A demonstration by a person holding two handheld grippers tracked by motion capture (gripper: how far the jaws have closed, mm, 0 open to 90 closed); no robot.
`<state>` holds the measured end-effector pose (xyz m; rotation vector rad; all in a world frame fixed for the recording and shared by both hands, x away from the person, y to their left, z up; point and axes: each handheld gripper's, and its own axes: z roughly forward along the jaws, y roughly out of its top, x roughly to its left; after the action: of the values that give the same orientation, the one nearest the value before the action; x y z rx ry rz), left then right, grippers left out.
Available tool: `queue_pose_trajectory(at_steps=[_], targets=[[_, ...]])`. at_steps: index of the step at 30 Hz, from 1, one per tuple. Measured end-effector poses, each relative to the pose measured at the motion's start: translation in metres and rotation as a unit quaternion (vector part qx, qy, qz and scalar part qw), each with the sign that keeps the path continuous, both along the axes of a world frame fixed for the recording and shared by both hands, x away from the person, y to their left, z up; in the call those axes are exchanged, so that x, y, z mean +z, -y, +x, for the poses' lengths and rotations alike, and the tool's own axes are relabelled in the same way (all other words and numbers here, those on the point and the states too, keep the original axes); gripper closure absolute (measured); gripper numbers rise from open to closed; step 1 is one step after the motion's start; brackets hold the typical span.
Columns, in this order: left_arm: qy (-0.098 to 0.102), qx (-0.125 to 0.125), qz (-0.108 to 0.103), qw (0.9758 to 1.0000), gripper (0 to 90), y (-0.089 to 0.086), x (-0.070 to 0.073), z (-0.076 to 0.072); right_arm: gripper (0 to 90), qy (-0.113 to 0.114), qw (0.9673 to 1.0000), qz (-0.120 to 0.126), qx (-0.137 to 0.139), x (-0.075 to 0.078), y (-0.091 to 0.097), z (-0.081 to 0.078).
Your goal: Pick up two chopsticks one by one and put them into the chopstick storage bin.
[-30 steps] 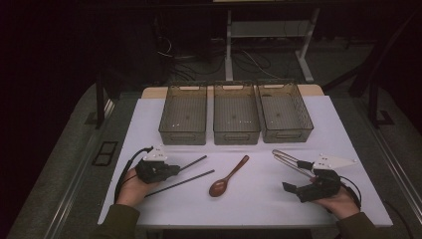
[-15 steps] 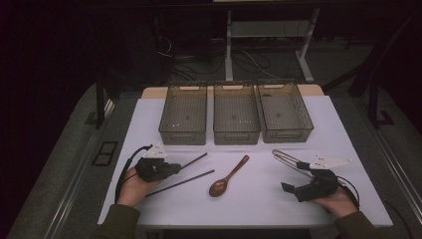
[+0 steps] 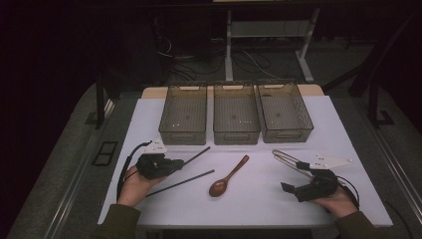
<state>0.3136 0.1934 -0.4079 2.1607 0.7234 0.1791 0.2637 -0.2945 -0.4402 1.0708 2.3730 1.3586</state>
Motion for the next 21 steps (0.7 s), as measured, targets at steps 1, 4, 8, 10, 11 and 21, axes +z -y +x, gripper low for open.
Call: queue_pose_trajectory(at_steps=[1,4,8,10,11,21], targets=[[-0.001,0.002,-0.005,1.0000,85.1,0.001,0.001,0.000,0.0,0.000,1.0000,0.000,0.000,0.000,0.000,0.000],[0.001,0.001,-0.009,1.0000,85.1,0.001,0.005,0.001,0.0,0.001,1.0000,0.000,0.001,0.000,0.000,0.000],[0.006,0.004,-0.017,0.9998,85.1,0.003,0.012,0.003,0.0,0.000,1.0000,0.001,-0.001,0.000,0.000,0.000],[0.008,0.008,-0.018,0.9998,85.1,0.004,0.015,0.006,0.0,0.001,1.0000,0.001,-0.001,0.000,0.000,0.000],[0.010,0.010,-0.020,0.9997,85.1,0.003,0.016,0.008,0.0,0.000,1.0000,0.001,-0.001,0.000,0.000,0.000],[0.011,0.032,-0.035,0.9988,85.1,0.002,0.026,0.024,0.0,0.000,1.0000,0.002,-0.003,0.000,0.001,0.000]])
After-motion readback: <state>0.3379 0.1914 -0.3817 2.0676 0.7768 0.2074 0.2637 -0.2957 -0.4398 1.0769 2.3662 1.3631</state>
